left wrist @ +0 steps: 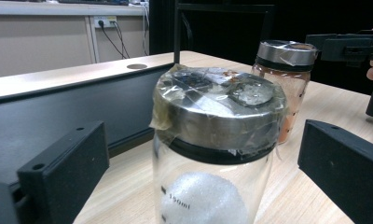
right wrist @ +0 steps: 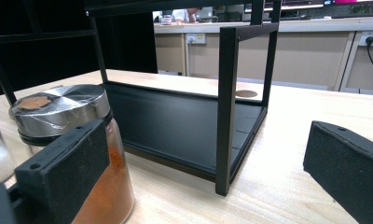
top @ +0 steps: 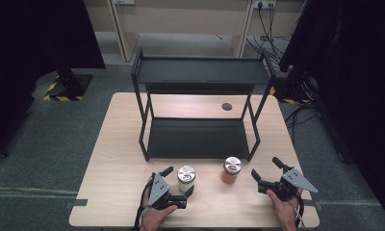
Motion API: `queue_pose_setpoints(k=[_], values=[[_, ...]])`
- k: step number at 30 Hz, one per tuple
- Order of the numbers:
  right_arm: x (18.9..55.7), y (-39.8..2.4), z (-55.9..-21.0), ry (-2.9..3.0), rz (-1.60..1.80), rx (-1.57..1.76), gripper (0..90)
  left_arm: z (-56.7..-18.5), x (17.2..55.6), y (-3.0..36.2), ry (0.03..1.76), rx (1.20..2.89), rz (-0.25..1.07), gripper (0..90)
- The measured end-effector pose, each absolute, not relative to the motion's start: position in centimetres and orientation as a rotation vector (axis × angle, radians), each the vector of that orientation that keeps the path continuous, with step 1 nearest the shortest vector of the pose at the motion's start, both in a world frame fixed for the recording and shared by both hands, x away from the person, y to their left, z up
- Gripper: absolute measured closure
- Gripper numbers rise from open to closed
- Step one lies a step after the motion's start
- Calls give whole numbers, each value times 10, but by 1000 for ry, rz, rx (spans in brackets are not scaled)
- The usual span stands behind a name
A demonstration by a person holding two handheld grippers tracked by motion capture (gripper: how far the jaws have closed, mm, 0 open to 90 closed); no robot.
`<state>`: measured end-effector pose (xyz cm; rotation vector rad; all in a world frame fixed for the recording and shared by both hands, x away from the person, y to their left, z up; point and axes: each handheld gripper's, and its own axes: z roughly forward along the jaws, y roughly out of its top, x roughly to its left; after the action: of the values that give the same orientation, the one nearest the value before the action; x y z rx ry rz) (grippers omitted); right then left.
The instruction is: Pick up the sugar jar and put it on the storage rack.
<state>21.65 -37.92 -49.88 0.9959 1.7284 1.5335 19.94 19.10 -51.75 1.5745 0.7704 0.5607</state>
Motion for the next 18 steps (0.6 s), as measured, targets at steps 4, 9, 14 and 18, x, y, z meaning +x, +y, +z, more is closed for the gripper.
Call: queue_pose_setpoints(k=[4, 9, 14, 18], values=[[217, -379, -499, 1730, 1535, 995, 4, -517, 203, 187, 759, 1586, 557, 53], [217, -379, -499, 1729, 1537, 995, 4, -517, 207, 184, 757, 1600, 552, 91], [216, -379, -499, 1728, 1538, 993, 4, -514, 210, 181, 755, 1620, 555, 151], [216, -380, -499, 1727, 1539, 990, 4, -511, 212, 180, 755, 1638, 548, 235]])
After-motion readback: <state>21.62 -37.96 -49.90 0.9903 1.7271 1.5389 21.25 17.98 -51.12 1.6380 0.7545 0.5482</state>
